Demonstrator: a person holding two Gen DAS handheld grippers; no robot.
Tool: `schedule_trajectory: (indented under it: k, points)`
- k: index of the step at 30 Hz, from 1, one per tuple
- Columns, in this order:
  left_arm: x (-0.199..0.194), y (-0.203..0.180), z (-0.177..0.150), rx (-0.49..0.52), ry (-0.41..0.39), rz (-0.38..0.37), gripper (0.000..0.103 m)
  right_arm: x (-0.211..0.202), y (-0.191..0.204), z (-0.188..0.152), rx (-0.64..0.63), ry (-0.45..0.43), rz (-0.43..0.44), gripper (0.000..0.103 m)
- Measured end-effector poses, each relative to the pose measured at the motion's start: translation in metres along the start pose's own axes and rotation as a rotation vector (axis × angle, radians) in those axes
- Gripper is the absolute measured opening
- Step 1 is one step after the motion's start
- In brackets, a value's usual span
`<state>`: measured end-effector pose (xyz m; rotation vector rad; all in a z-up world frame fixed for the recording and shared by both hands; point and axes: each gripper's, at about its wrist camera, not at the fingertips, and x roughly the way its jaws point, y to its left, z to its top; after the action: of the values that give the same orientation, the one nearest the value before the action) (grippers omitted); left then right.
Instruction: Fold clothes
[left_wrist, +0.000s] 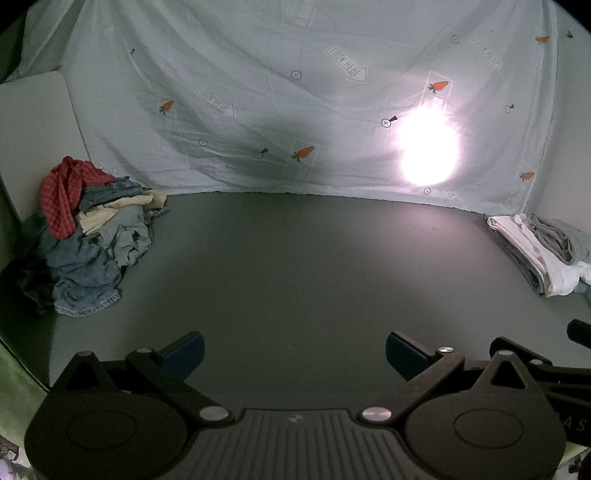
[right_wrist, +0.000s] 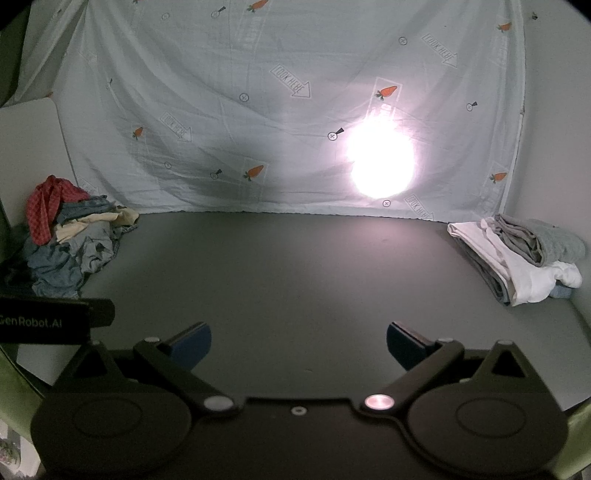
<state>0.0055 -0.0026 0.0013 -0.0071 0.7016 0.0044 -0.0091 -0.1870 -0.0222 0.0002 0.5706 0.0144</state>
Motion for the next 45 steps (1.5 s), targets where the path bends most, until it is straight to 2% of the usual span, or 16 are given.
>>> schedule_trajectory:
  k: [36,45]
  points:
    - [0.004,0.000,0.006,0.028,-0.016,0.002,0.103,-0.004,-0.009,0.005,0.026,-0.019,-0.046,0.103]
    - [0.029,-0.018,0.021,0.000,-0.005,-0.003,0.103,0.015,-0.032,0.022,0.040,-0.038,-0.080,0.103]
